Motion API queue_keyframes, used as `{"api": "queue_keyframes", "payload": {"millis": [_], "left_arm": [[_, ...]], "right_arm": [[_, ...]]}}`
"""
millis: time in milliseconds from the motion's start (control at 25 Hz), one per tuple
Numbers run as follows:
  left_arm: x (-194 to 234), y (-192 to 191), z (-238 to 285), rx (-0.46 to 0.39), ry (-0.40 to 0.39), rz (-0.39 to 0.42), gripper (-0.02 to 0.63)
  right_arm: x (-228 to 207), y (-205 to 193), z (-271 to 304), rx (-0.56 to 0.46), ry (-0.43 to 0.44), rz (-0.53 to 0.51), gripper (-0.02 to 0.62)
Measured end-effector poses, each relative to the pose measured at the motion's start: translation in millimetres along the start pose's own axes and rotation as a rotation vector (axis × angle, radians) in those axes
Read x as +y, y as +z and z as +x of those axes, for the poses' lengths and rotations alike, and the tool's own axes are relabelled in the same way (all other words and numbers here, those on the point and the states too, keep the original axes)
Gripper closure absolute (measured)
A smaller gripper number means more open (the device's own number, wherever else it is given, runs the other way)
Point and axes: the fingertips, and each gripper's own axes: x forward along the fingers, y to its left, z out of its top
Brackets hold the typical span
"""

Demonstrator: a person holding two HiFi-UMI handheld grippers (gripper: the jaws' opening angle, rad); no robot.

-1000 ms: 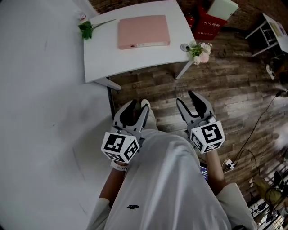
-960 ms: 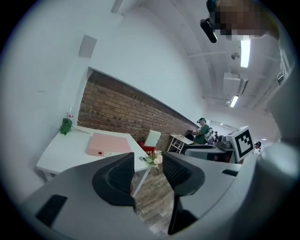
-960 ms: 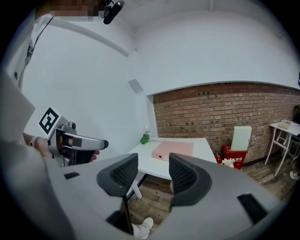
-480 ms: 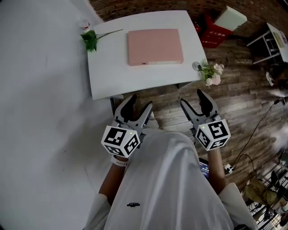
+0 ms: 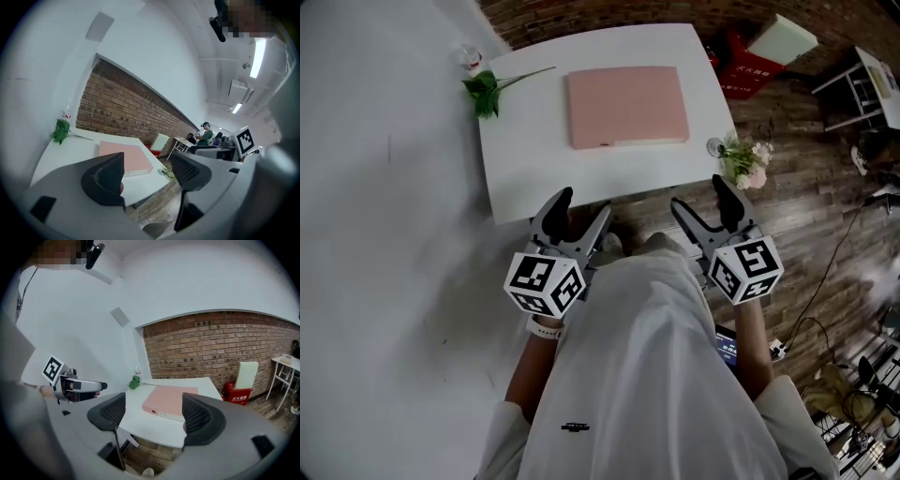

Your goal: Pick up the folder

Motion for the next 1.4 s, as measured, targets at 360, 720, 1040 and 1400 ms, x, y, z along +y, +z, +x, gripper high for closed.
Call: {"api": "queue_keyframes", "payload": {"millis": [360,720,1040,1400], "left_arm": [[22,-6,33,0.085,0.024,-0.047,0.276],[52,-10,89,0.161,0.057,-0.095,0.276],[90,-23,132,0.231,0.108,-0.160,0.270],[119,-28,164,0.276,0.138,-0.177,0.269]], "right_arm": [[-25,-6,37,0.051,0.036,0.020,0.175],[-74,-7,81,0.099,0.030,0.034,0.161],[-120,-21,126,0.159,0.015,0.100,0.133],[-150,-40,181,0.222,0.021,0.141,0.127]]}}
